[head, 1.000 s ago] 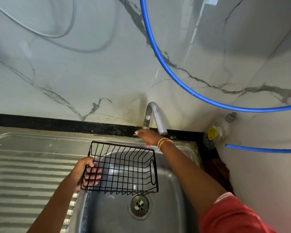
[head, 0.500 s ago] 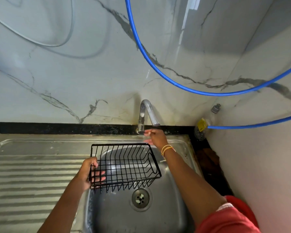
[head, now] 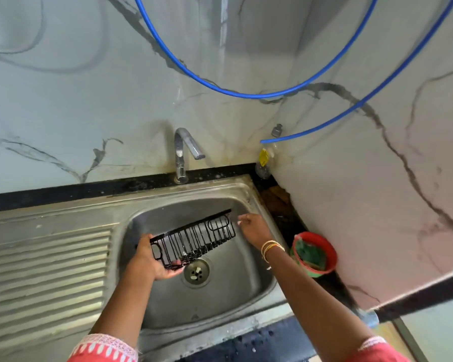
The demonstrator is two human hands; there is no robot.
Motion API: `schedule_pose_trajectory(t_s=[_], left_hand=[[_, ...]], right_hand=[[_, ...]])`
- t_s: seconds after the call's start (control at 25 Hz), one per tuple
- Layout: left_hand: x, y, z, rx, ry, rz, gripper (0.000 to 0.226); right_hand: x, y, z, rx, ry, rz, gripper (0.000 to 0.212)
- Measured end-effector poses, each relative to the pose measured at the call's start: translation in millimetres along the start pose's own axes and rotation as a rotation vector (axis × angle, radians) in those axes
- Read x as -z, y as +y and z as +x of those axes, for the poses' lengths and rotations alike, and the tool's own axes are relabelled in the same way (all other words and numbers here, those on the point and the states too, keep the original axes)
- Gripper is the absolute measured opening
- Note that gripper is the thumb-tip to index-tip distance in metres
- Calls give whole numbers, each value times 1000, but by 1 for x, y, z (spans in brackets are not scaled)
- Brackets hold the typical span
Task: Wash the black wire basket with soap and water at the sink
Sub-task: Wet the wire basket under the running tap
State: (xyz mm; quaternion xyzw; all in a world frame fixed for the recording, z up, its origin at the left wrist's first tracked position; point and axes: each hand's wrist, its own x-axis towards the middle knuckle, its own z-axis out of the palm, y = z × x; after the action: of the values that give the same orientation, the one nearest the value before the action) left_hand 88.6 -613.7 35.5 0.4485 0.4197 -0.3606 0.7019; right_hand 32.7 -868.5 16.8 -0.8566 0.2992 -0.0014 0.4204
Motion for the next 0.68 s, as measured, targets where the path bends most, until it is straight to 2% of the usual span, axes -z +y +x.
schedule_pose_trajectory(t_s=[0.2, 0.32, 0.44, 0.56, 0.68], left_hand=[[-18, -32, -11, 162, 54, -207, 55], [-27, -43, -13, 247, 103, -293, 55], [-31, -48, -10, 264, 110, -300, 69], [-36, -53, -12, 273, 107, -309, 81], [-42, -54, -13, 285, 66, -283, 78]], right_hand=[[-2, 26, -42, -69, 5, -178, 41], [-5, 36, -58, -96, -21, -185, 49], [3, 39, -67, -67, 4, -124, 45], [23, 36, -73, -38, 144, -33, 38], [55, 38, -72, -62, 335, 22, 33]])
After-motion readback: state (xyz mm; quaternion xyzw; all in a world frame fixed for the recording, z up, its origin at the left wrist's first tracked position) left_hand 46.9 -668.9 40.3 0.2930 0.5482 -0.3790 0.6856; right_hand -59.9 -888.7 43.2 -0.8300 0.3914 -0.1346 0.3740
